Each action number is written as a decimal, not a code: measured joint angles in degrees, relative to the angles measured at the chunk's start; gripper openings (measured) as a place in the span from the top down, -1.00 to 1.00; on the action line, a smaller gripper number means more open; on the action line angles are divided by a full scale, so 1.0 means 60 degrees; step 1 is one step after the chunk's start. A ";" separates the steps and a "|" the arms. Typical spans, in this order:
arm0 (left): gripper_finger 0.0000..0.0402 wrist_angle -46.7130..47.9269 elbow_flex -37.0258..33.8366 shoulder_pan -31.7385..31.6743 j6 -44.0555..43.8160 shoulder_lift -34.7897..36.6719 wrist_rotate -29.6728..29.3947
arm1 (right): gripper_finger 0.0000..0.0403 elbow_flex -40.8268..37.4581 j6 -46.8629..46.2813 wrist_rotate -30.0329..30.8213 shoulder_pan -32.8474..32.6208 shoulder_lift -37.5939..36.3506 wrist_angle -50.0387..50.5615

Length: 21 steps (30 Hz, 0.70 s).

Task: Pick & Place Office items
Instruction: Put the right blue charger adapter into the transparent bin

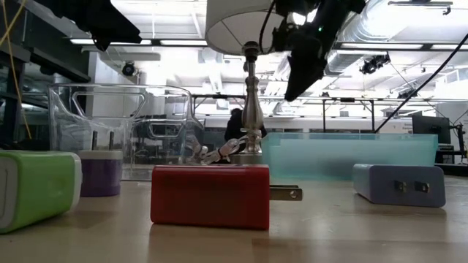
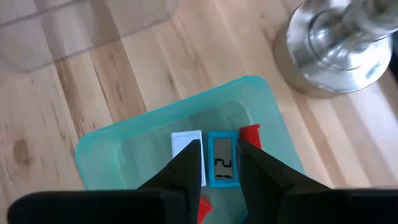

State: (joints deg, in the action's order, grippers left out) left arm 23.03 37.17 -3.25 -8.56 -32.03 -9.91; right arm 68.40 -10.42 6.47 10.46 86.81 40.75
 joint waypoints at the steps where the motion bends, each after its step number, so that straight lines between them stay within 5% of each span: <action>1: 0.45 0.0002 0.0000 -0.0001 0.0000 0.0000 0.0002 | 0.57 0.0000 -0.0014 0.0106 -0.0057 -0.0122 0.0021; 13: 0.45 0.0002 -0.0001 0.0001 0.0000 -0.0004 0.0001 | 0.57 0.0000 -0.1152 0.2154 -0.1491 -0.1388 0.1163; 21: 0.45 0.0002 -0.0003 -0.0002 0.0000 0.0000 0.0000 | 0.57 0.0000 -0.2522 0.1665 -0.2348 -0.1437 0.2265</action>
State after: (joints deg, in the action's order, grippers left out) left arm 23.05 37.15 -3.27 -8.56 -32.03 -9.91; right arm 68.40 -25.55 16.46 -3.63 78.19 54.34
